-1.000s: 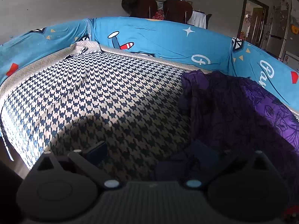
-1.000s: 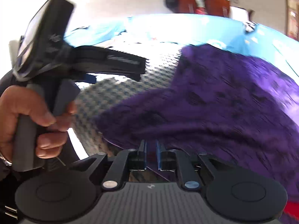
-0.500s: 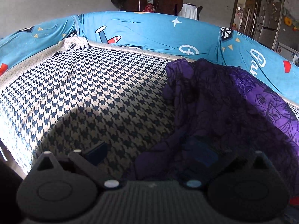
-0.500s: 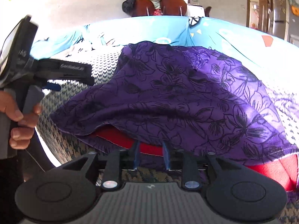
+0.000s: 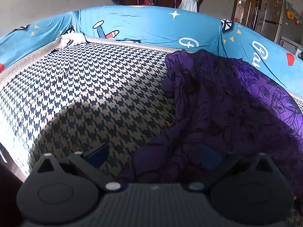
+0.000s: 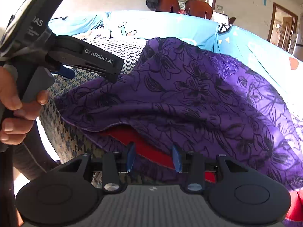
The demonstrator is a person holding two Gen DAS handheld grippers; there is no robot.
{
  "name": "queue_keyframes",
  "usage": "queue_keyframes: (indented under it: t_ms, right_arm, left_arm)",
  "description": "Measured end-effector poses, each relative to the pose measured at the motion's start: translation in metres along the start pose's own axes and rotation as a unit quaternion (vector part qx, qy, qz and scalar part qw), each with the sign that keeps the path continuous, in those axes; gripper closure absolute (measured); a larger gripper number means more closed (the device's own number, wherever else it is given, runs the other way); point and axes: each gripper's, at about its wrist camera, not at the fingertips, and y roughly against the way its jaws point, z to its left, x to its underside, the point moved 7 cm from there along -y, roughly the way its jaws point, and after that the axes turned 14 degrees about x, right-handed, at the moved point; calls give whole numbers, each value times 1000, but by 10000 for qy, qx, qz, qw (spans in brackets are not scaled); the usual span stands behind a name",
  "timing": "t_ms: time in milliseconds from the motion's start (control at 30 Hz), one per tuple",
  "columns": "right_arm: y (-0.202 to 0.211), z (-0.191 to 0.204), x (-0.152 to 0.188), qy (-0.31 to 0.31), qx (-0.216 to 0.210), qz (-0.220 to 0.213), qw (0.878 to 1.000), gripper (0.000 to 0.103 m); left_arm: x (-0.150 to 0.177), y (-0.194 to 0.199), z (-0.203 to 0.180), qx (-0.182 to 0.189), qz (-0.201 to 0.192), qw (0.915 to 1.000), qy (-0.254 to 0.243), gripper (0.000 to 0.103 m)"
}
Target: Fold clothes
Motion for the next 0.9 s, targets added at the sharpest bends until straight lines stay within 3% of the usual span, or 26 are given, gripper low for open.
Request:
queue_keyframes:
  t_ms: [200,233,300,367,667,800,900]
  right_arm:
    - [-13,1,-3,-126,69,-37,9999,64]
    - [-11,0,-3,-144,38,-33,9999,68]
    - [-8,-2,-4,-181,-25,-25,9998,92]
    - [-5,-3,-5,-217,-93,-17,9997,95]
    - [43,22,-1,110,-1553,-80,9878,99]
    - [44,29,7,385,-1439,-66,9888,99]
    - [44,10,5,134,-1009,-135,9947,98]
  left_arm:
    - [0,0,1,28,10,10000,12,0]
    - [0,0,1,36,1,10000,18,0]
    - [-1,1,1,48,-19,10000,29,0]
    - [-2,2,1,21,-45,10000,28,0]
    - [-2,2,-4,-97,-99,9999,-82,0]
    - [0,0,-10,-62,-53,9998,-156,0]
    - [2,-3,-15,-41,-21,9998,-217,0]
